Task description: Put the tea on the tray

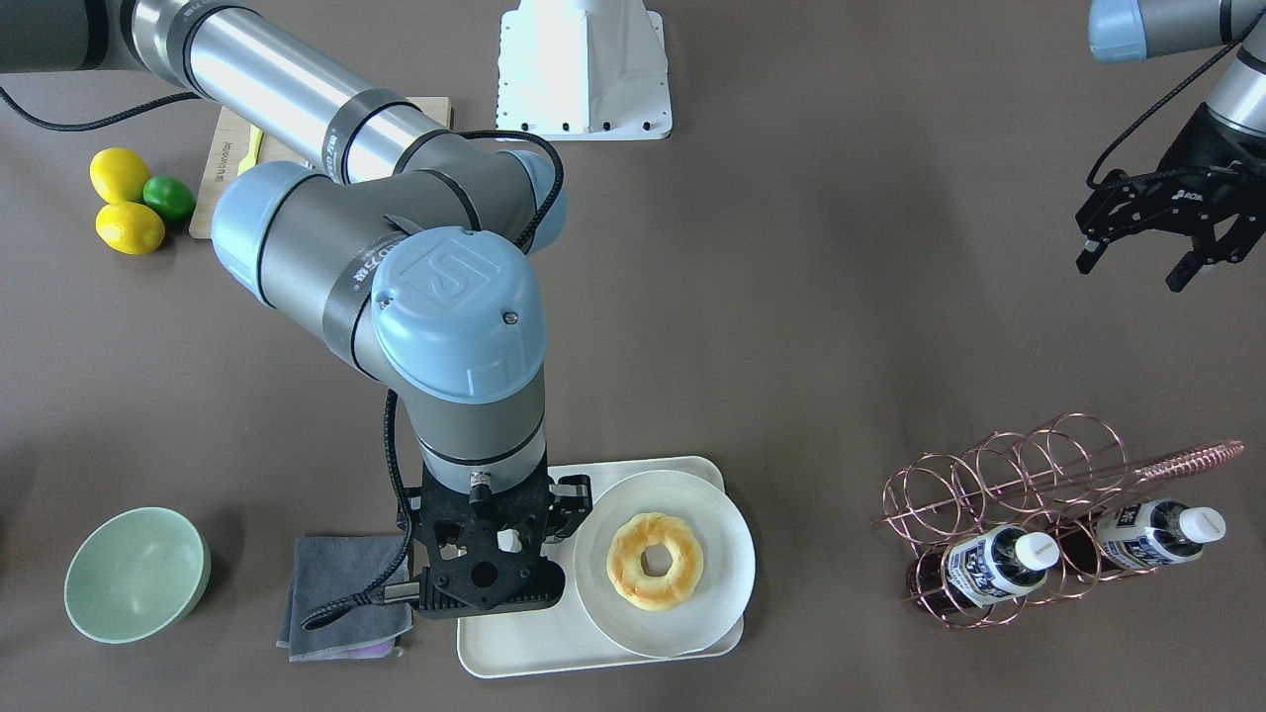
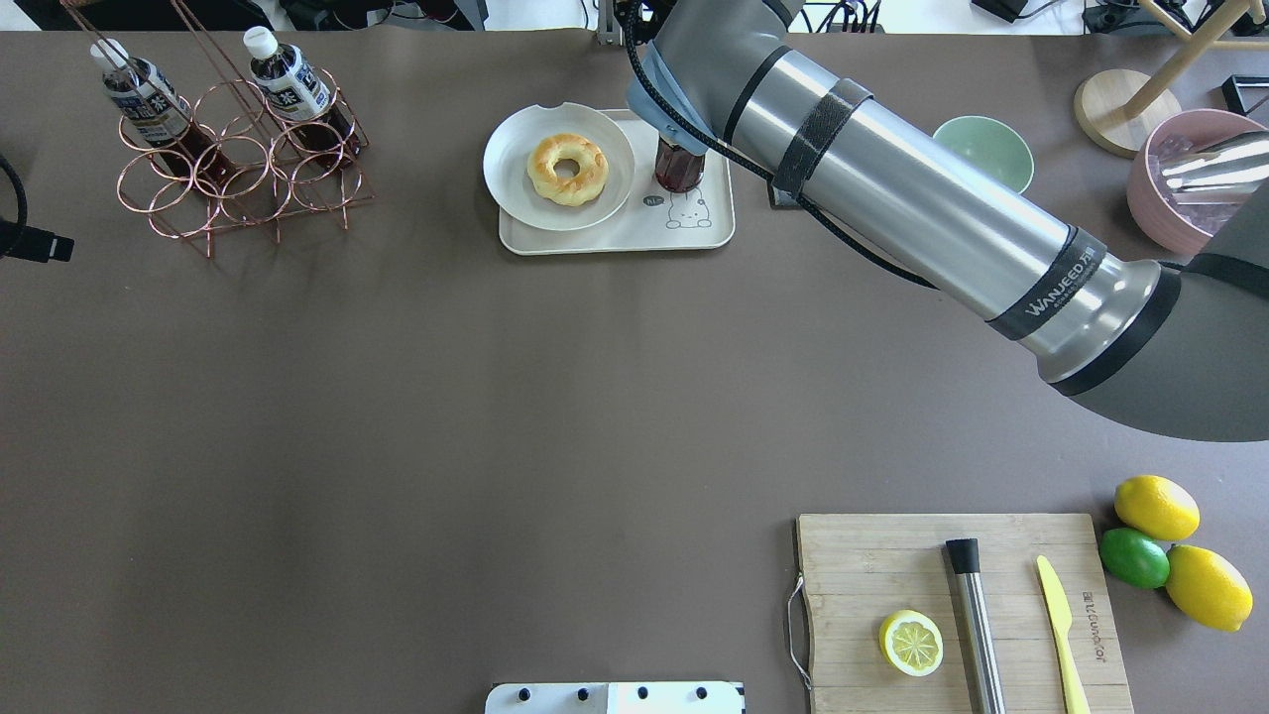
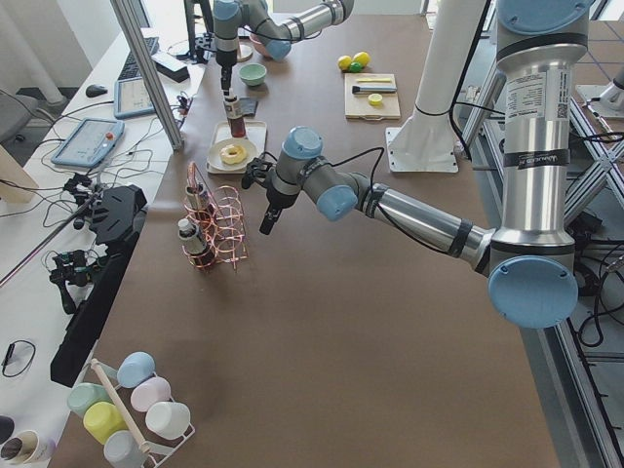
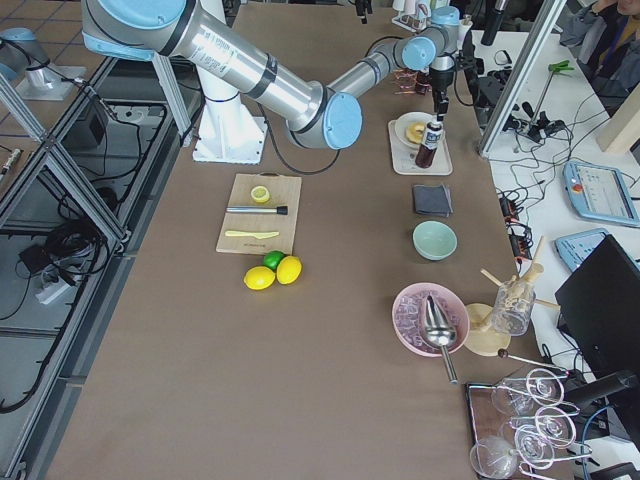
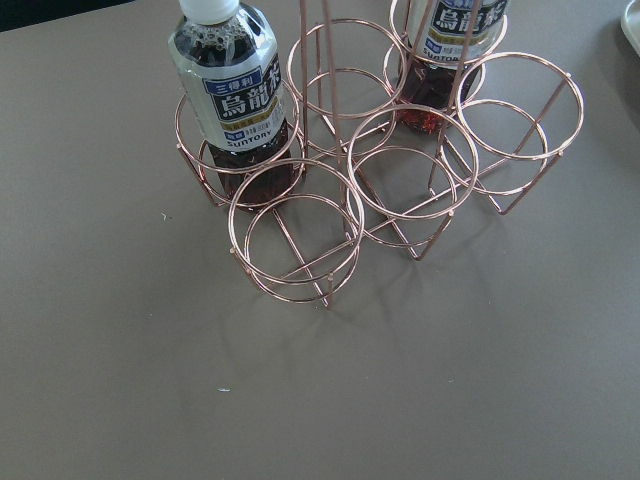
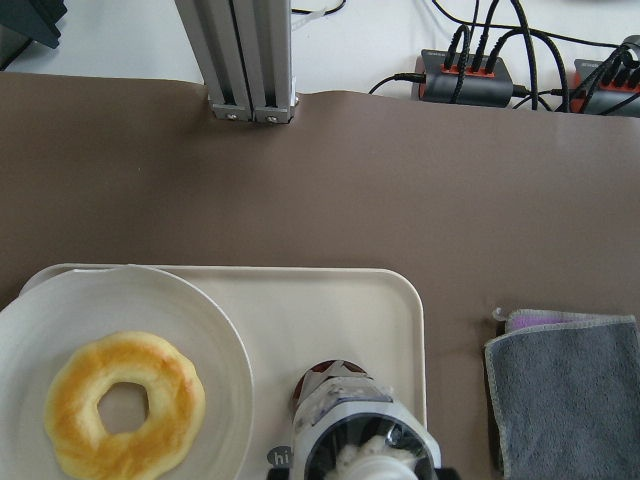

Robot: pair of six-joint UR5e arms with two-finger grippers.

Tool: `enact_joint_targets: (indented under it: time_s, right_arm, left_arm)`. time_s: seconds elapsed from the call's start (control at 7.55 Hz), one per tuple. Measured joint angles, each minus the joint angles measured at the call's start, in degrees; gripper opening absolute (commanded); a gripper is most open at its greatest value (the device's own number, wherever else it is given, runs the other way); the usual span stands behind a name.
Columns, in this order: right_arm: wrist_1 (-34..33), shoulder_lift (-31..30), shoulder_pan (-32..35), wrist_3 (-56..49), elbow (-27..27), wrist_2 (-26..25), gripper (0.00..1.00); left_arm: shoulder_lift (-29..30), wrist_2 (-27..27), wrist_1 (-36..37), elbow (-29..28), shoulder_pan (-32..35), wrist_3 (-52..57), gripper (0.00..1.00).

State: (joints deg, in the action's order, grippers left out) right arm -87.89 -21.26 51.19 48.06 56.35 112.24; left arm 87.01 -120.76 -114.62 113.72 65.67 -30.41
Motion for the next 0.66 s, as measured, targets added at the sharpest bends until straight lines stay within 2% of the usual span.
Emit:
enact_joint_targets:
  time_s: [0.4,0.66]
  right_arm:
    - [-1.45,-0.57,3.16,-2.69,1.96,3.59,1.0]
    - [-6.01,-6.84,8.84,-12.93,9.41,8.58,1.0]
  left_arm:
    - [0.01,-1.0,0.59,-0.15,1.17,0.42,0.97]
    - [0.64,-6.53,2.7,-2.2,6.16,4.09,0.97]
